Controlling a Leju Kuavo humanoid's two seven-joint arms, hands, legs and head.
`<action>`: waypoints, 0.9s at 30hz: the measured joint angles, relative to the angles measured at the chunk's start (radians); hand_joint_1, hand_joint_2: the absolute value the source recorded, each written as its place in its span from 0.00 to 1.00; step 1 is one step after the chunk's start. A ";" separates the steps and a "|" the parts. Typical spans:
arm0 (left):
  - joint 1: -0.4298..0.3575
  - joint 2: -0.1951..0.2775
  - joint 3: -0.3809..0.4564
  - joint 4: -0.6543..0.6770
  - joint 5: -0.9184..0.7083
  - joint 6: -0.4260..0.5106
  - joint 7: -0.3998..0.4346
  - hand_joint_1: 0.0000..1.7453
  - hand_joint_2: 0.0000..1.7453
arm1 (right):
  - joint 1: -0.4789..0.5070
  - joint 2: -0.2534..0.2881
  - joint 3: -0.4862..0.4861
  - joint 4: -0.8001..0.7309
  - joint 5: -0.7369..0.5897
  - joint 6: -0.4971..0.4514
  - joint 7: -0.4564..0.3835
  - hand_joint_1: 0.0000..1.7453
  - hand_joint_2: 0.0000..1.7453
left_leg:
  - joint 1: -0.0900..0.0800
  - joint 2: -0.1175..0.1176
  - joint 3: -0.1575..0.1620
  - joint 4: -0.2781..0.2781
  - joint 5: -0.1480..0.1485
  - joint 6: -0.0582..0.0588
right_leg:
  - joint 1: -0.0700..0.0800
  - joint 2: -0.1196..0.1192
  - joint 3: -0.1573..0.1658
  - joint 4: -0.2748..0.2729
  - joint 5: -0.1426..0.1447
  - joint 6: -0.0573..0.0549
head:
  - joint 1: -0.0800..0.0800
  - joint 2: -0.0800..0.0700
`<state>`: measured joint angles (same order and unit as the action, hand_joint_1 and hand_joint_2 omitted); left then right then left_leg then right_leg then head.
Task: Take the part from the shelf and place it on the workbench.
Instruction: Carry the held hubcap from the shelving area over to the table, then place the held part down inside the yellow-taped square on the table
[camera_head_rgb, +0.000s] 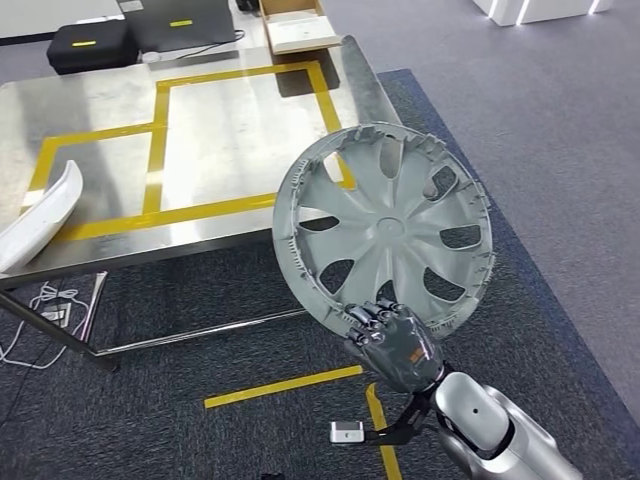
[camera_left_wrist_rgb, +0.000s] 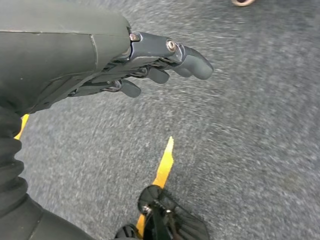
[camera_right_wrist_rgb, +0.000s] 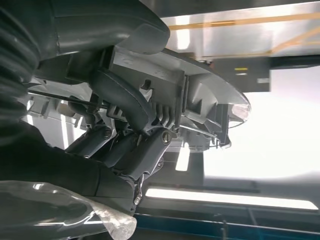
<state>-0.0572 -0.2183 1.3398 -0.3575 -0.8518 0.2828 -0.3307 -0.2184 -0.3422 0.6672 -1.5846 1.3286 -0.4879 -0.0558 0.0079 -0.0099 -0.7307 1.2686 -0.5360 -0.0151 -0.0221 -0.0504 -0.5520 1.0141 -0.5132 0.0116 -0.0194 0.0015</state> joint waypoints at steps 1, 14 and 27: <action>0.000 0.001 0.000 0.000 0.000 0.000 0.000 0.00 1.00 | 0.000 0.000 0.000 0.000 0.000 -0.001 0.000 1.00 1.00 | 0.000 0.013 0.032 -0.063 0.036 0.003 | 0.000 -0.013 0.005 0.000 -0.004 0.003 | 0.000 0.000; -0.001 0.004 -0.008 0.002 -0.013 0.002 0.000 0.00 1.00 | -0.006 0.000 0.002 -0.001 0.001 -0.007 -0.002 1.00 1.00 | -0.008 -0.029 0.112 -0.239 0.082 0.060 | 0.003 0.047 -0.131 0.277 -0.133 0.047 | 0.014 0.000; -0.003 0.009 -0.016 0.009 -0.026 0.001 0.001 0.00 1.00 | -0.037 -0.004 0.011 -0.001 -0.005 -0.013 -0.028 1.00 1.00 | -0.002 -0.017 0.018 -0.047 -0.010 0.002 | -0.001 0.039 -0.002 -0.004 0.005 -0.002 | 0.000 0.000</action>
<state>-0.0606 -0.2095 1.3241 -0.3482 -0.8783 0.2833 -0.3297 -0.2550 -0.3457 0.6781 -1.5854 1.3238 -0.5008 -0.0840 0.0061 -0.0268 -0.7125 1.2216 -0.5457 -0.0133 -0.0226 -0.0111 -0.5541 1.0102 -0.5086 0.0093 -0.0189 0.0015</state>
